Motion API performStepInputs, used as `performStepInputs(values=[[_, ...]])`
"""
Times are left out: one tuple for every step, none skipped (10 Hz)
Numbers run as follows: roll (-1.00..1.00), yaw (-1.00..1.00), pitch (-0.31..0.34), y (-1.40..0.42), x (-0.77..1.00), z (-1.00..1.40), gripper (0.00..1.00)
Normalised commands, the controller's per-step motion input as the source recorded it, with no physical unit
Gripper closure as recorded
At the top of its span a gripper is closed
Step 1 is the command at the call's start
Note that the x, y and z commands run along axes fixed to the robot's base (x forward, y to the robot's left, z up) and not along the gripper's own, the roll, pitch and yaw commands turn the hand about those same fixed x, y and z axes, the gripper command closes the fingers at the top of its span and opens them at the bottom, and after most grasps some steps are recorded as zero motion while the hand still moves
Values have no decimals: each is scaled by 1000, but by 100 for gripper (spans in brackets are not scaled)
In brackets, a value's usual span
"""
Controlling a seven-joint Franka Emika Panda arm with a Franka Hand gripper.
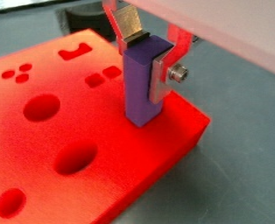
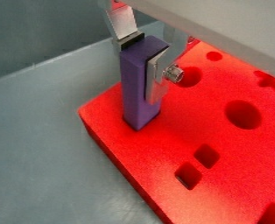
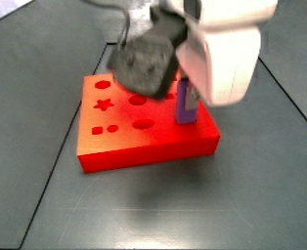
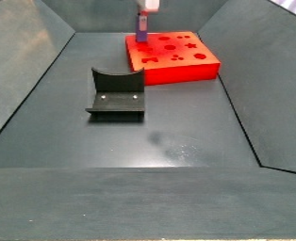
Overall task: Pick up the rectangle object. Move up. Move to above the board. Insert the rectangle object.
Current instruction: Insert the rectangle object.
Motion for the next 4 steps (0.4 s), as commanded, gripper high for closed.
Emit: performStepInputs(values=[[121,-51,10,-177,0,-680,100],[0,-283,20,-14,0,-406,100],[0,0,7,0,0,0,100],[0,0,0,0,0,0,100]])
